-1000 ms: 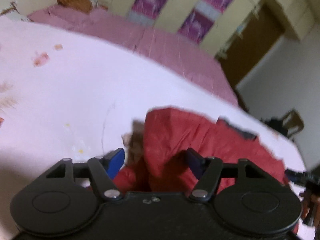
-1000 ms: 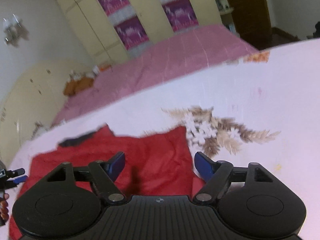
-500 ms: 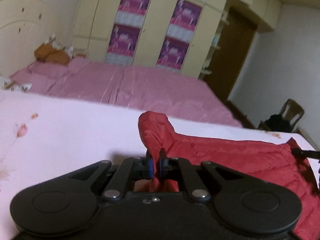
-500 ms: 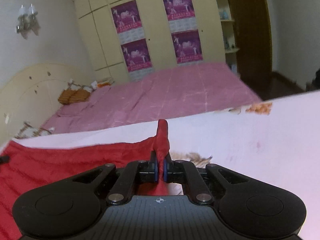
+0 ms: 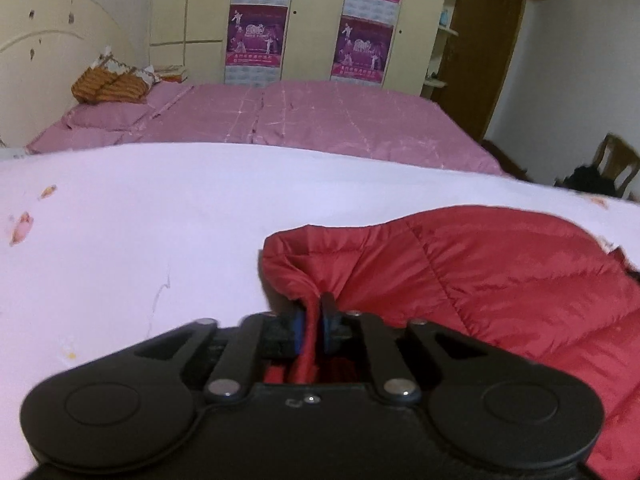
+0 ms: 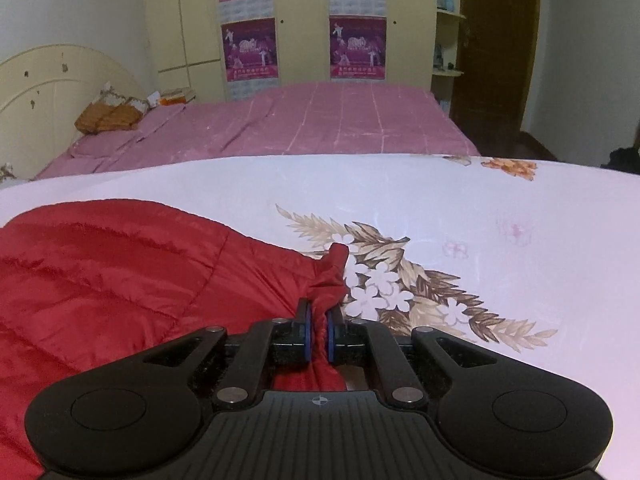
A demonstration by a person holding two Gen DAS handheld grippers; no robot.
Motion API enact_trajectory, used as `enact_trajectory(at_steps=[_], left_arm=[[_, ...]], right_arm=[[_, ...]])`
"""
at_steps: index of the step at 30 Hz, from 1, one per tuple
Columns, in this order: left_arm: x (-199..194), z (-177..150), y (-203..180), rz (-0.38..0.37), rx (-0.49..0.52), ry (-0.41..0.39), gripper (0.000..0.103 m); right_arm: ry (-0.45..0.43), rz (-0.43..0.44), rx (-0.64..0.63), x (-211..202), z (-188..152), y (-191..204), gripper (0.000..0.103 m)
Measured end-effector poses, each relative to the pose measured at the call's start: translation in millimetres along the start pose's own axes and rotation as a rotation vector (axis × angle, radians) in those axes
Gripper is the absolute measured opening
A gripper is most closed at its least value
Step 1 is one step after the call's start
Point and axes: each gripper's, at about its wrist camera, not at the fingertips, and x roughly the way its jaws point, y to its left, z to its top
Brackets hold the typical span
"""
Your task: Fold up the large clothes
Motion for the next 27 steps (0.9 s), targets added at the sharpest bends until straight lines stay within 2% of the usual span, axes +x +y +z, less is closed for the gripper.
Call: enact_trajectory(at_steps=[1, 2, 3, 4, 5, 7, 10, 15, 17, 19, 21, 23, 27], left_arm=[[-3, 3, -1, 0.046, 0.009, 0.0, 0.049], [-5, 6, -4, 0.109, 0.011, -0.008, 0.069], [-15, 6, -2, 0.177, 0.008, -0.04, 0.1], [-27, 5, 1, 0.192, 0.004, -0.082, 0.1], [-41, 3, 7, 0.166, -0.015, -0.107, 0.096], [-68, -3, 22, 0.103, -0.079, -0.118, 0.089], [-108, -26, 37, 0.086, -0.161, -0.145, 0.091], [-158, -80, 44, 0.027, -0.352, -0.132, 0.091], [-173, -102, 46, 0.005, -0.448, -0.138, 0.092], [-182, -125, 41, -0.032, -0.55, -0.123, 0.091], [-192, -142, 29, -0.031, -0.614, -0.119, 0.09], [-194, -154, 19, -0.063, -0.682, -0.117, 0.09], [-189, -168, 12, -0.124, -0.788, -0.123, 0.081]], right_arm=[[0.008, -0.001, 0.002, -1, 1, 0, 0.005], [0.016, 0.0, 0.011, -2, 3, -1, 0.014], [0.02, -0.023, 0.029, -5, 5, -2, 0.031], [0.008, -0.081, 0.05, -12, 6, -6, 0.085], [-0.041, -0.098, 0.065, -24, 6, -10, 0.102], [-0.066, -0.054, 0.101, -45, 4, -23, 0.102], [-0.082, 0.01, 0.181, -81, -12, -41, 0.1], [-0.089, 0.12, 0.396, -137, -60, -60, 0.098], [-0.087, 0.169, 0.517, -155, -82, -65, 0.087], [-0.092, 0.191, 0.63, -174, -98, -70, 0.085], [-0.086, 0.216, 0.726, -188, -114, -72, 0.085], [-0.074, 0.243, 0.81, -199, -132, -69, 0.085], [-0.027, 0.3, 0.903, -209, -159, -60, 0.086]])
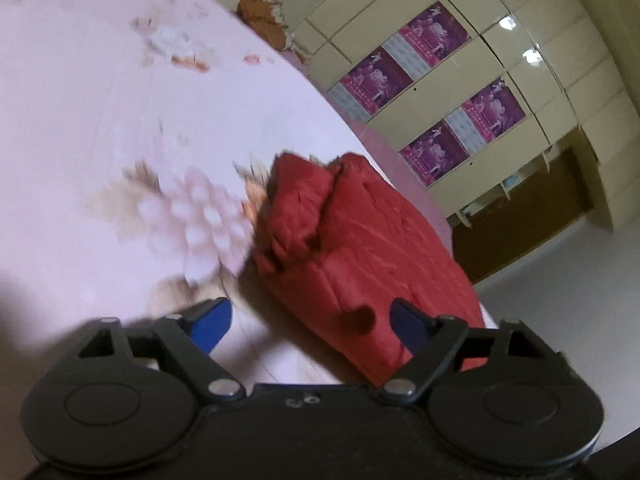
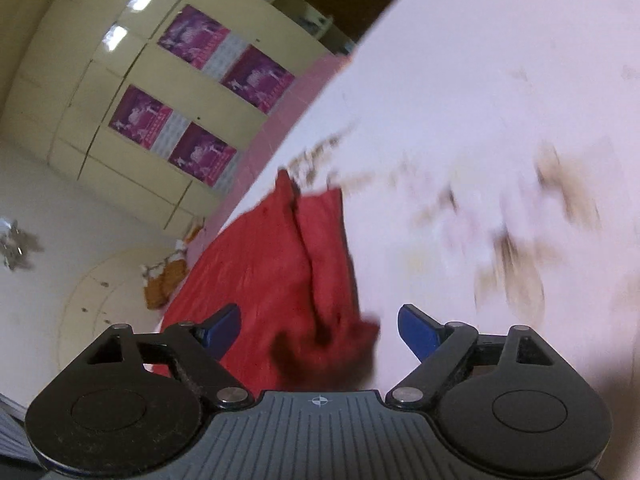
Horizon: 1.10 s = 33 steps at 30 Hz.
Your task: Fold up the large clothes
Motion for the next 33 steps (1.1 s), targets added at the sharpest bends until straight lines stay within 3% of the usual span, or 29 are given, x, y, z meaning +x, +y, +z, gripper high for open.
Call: enact_trajectory(at_steps=[8, 12, 13, 14, 22, 26, 33], left_arm=[[28, 4, 6, -0.031, -0.122, -0.034, 0.076], [37, 5, 9, -0.059, -0.174, -0.055, 0.068], [41, 6, 9, -0.063, -0.179, -0.058, 0.067], [46, 8, 8, -0.067, -0.18, -0.058, 0.066], [74, 15, 0, -0.062, -0.15, -0.075, 0.061], [84, 19, -6, -0.036, -0.091, -0.061, 0.054], [85, 20, -18, 0.038, 0.032, -0.047, 0.035]], right_arm=[[0.007, 0.033, 0.066, 4, -12, 2, 0.085], [-0.013, 0.032, 0.065, 11, -18, 5, 0.085], [-0.015, 0.034, 0.062, 15, -18, 7, 0.082], [-0.009, 0.03, 0.058, 19, -19, 8, 0.069], [-0.031, 0.021, 0.024, 46, -17, 15, 0.065], [-0.017, 0.013, 0.032, 58, -12, 15, 0.044], [-0.01, -0.009, -0.015, 62, -12, 23, 0.034]])
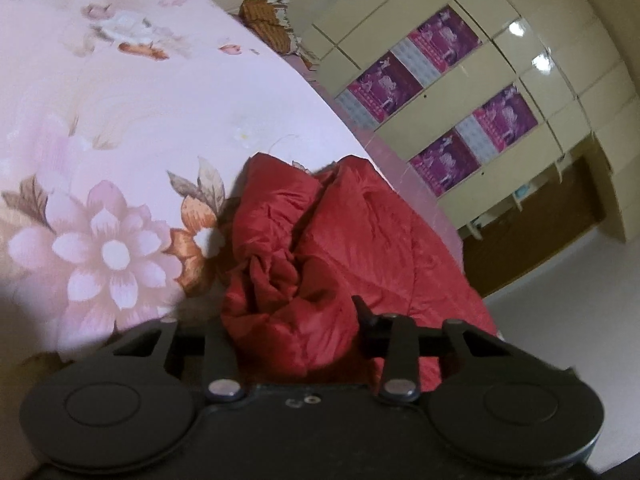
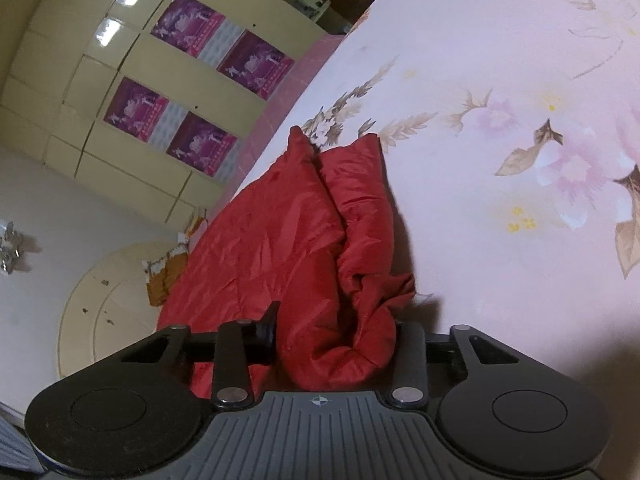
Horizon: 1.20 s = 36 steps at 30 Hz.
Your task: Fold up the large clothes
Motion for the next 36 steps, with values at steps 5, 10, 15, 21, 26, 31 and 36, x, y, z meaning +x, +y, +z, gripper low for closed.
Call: enact_trajectory(at_steps=[5, 10, 15, 21, 26, 31, 36], left_arm=[[-9, -2, -10, 0.017, 0.066, -0.007, 0.026], [-22, -2, -23, 0.023, 0.084, -0.011, 0.02], [-44, -8, -33, 0.021, 0.082, -0.01, 0.02], [-79, -35, -37, 0.02, 0.079, -0.013, 0.02], [-110, -64, -34, 0.018, 0.064, -0.005, 0.02], [-143, -90, -27, 0.016, 0.051, -0.008, 0.02], [-173, -116, -15, 0.018, 0.029, -0.005, 0.02]], right_arm=[[-0.001, -0.002, -0.053, -5, 1, 8, 0.022], [0.007, 0.0, -0.075, -15, 4, 14, 0.018], [0.01, 0.008, -0.081, -34, 5, 12, 0.017], [0.026, 0.014, -0.093, -65, 1, 2, 0.017], [0.04, 0.008, -0.103, -101, -5, -14, 0.017], [0.055, 0.012, -0.125, -134, -14, -26, 0.017], [0.069, 0.015, -0.14, -159, -24, -37, 0.017]])
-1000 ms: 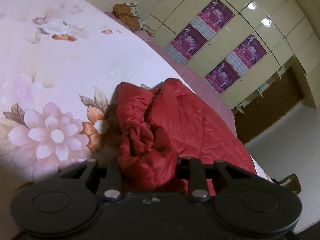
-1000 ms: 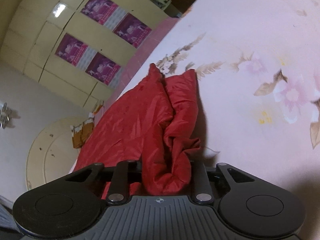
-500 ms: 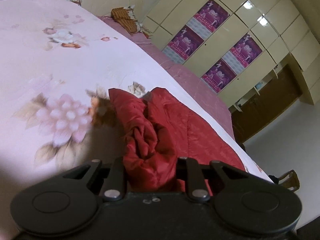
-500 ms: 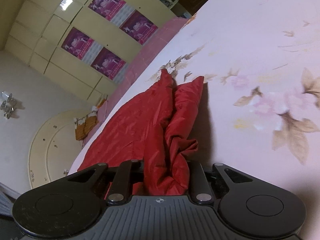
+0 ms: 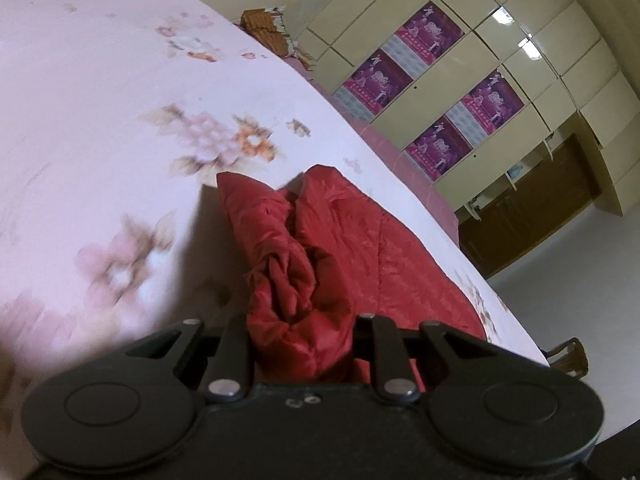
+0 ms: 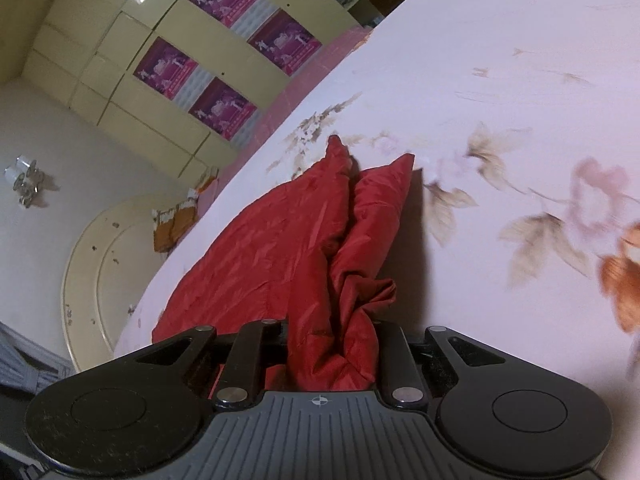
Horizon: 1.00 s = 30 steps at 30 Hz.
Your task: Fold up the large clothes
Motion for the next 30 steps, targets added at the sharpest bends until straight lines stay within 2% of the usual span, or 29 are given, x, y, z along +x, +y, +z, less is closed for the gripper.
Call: enact_trajectory(at_steps=[8, 18, 21, 23, 25, 28, 30], left_arm=[[-34, -31, 17, 0.001, -0.02, -0.007, 0.02], [-51, -46, 22, -0.021, -0.031, -0.029, 0.02], [-50, -54, 29, -0.007, -0.031, -0.009, 0.02], [-44, -55, 32, 0.008, -0.021, 0.006, 0.024], [-35, -59, 36, 0.035, 0.04, 0.011, 0.036], [-34, -68, 48, -0.029, 0.03, -0.034, 0.04], [-33, -66, 55, -0.065, 0.007, -0.035, 0.041]], right_arm=[[0.026, 0.01, -0.039, -29, -21, -9, 0.017], [0.037, 0.017, -0.032, -45, -28, -14, 0.017], [0.044, 0.014, -0.033, -46, -26, -17, 0.017], [0.054, 0.008, -0.017, -39, -26, -20, 0.017], [0.06, -0.006, -0.022, -31, -26, -22, 0.017], [0.058, -0.011, -0.001, -19, -26, -26, 0.018], [0.051, -0.004, 0.014, -17, -25, -26, 0.018]])
